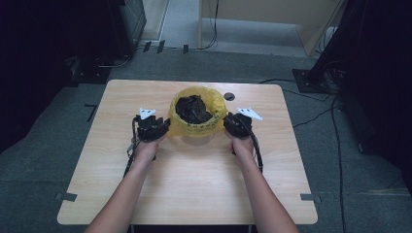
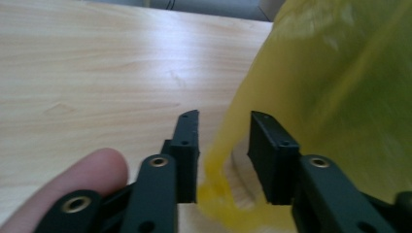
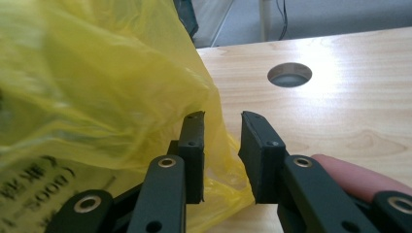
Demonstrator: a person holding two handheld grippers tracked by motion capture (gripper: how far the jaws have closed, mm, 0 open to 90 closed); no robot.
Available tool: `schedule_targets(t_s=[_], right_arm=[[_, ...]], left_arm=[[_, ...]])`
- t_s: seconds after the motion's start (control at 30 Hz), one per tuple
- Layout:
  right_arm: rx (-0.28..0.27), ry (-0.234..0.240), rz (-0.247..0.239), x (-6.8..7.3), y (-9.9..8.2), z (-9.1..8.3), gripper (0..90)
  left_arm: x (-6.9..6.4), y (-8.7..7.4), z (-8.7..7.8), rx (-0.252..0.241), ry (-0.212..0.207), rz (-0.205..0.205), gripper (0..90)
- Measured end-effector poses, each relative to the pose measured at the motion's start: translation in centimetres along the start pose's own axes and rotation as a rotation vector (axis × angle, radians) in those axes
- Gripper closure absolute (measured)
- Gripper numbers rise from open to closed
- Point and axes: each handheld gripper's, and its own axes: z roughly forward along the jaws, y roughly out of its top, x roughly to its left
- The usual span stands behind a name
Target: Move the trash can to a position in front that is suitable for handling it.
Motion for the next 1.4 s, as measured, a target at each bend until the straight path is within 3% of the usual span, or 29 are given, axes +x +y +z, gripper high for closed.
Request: schedule_targets(t_s=[0.1,0.2,0.27,0.37,0.43,0.5,0.67,0.83,0.87,0.93,0.97,1.07,1.1,1.13,1.17,1.2,1.37,1.4], right_arm=[[0.003,0.012,0.010,0.2,0.3,0.5,73.7],[0.022,0.050,0.022,0.7,0.3,0.9,79.2],[0.028,0.063,0.016,0.8,0.1,0.9,83.6],[0.044,0.089,-0.009,1.0,-0.1,0.6,89.9],[0.052,0.094,-0.034,1.1,-0.3,0.3,90.0],[0.054,0.113,-0.036,1.1,-0.6,-0.1,90.0],[0.057,0.109,-0.044,1.2,-1.4,-1.0,90.0],[0.070,0.140,-0.127,1.8,-2.1,-1.9,90.0],[0.073,0.141,-0.171,2.1,-2.2,-2.1,85.4],[0.084,0.098,-0.266,2.9,-2.5,-2.3,83.8],[0.082,0.099,-0.269,3.0,-2.5,-2.4,83.8],[0.064,0.087,-0.230,2.0,-2.4,-2.8,83.6],[0.045,0.066,-0.148,0.7,-2.0,-2.9,83.7],[0.045,0.066,-0.148,0.7,-2.0,-2.9,83.7],[0.022,0.037,-0.074,-0.7,-1.5,-2.6,83.7],[0.016,0.027,-0.051,-1.2,-1.2,-2.3,83.7],[-0.007,0.002,-0.032,-1.3,0.5,-0.3,83.7],[-0.018,0.000,-0.029,-1.2,0.9,0.2,83.9]], left_arm=[[-0.6,0.2,0.6,0.016,-0.043,-0.005,72.3],[-1.1,0.5,1.0,0.028,-0.030,-0.018,80.3],[-0.9,0.5,1.1,0.028,-0.054,-0.034,85.4],[-1.1,0.3,0.9,0.042,-0.057,0.000,90.0],[-1.1,0.2,0.7,0.046,-0.068,0.007,90.0],[-1.2,-0.1,0.4,0.047,-0.079,0.015,90.0],[-1.8,-0.8,-0.5,0.047,-0.085,0.053,90.0],[-2.4,-1.3,-1.2,0.043,-0.144,0.110,88.4],[-2.5,-1.4,-1.3,0.039,-0.137,0.124,81.8],[-2.4,-1.5,-1.4,0.036,-0.108,0.125,78.4],[-2.2,-1.6,-1.5,0.034,-0.090,0.117,78.5],[-0.9,-1.5,-1.5,0.040,-0.041,0.056,78.7],[-0.6,-1.4,-1.5,0.040,-0.031,0.046,79.5],[-0.3,-1.3,-1.5,0.032,-0.025,0.024,79.5],[0.1,-1.0,-1.2,0.015,-0.014,0.000,79.6],[0.2,-0.8,-0.9,0.023,-0.009,0.000,79.7],[0.1,0.6,0.4,0.002,0.015,-0.023,79.7],[-0.3,1.5,0.9,-0.019,0.020,-0.028,79.8]])
